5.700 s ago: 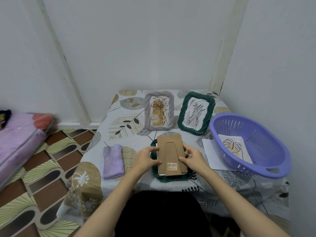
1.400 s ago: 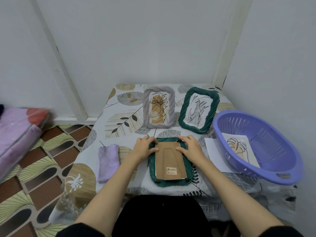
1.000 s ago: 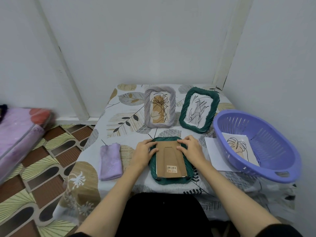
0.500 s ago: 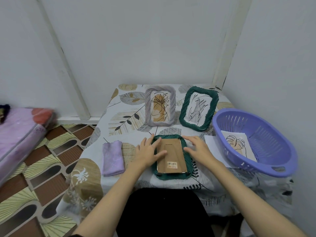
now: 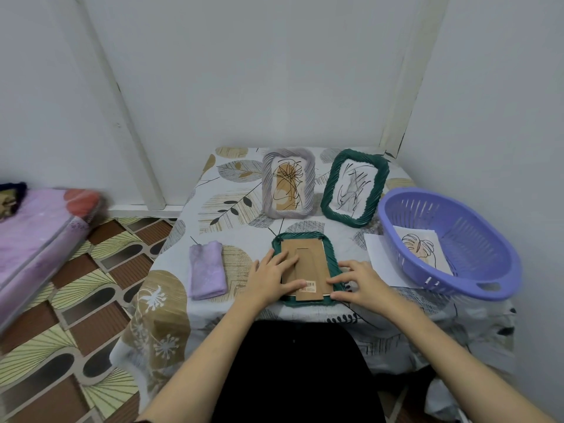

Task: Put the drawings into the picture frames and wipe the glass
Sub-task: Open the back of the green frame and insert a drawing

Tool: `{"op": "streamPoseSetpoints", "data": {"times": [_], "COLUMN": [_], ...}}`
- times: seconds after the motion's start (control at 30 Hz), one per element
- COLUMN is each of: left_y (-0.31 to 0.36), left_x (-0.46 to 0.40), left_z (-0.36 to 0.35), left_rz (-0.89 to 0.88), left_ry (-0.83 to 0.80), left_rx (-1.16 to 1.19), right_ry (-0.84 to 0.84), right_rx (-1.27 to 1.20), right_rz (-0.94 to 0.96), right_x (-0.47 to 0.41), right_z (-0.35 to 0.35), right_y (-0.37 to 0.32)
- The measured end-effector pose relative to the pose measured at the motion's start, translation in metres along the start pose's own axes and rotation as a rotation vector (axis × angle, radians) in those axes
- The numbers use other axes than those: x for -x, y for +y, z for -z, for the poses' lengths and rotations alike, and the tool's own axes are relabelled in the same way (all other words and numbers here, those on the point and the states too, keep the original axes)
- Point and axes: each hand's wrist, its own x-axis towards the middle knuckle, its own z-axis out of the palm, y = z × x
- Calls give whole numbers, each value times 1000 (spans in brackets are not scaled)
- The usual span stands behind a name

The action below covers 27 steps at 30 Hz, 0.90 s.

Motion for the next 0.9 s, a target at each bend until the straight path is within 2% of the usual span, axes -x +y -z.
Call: {"op": "streamPoseSetpoints", "data": {"times": [0.17, 0.23, 0.33, 0.5, 0.57, 0.67, 0.9], "left_y": [-1, -1, -1, -1, -3, -9, -16], "left_x": [-1, 0, -1, -1, -1, 1, 13], "left_z": [0, 0, 0, 1, 4, 13, 28], "left_rz": [-5, -6, -7, -11, -29, -110, -192], "left_ry": [-4, -8, -15, -24, -8, 19, -154], "left_rx": [-4, -4, 2, 25, 68, 149, 77], "right_ry": [89, 91, 157, 184, 160, 55, 12], "right_rx": [175, 131, 136, -12, 10, 169, 273], "right_rz": [49, 4, 33, -73, -102, -125, -162], "right_x": [5, 7, 6, 11, 12, 10, 10], "right_z": [-9, -13, -17, -11, -10, -11, -12], "right_y": [-1, 0, -3, -6, -11, -26, -43]}}
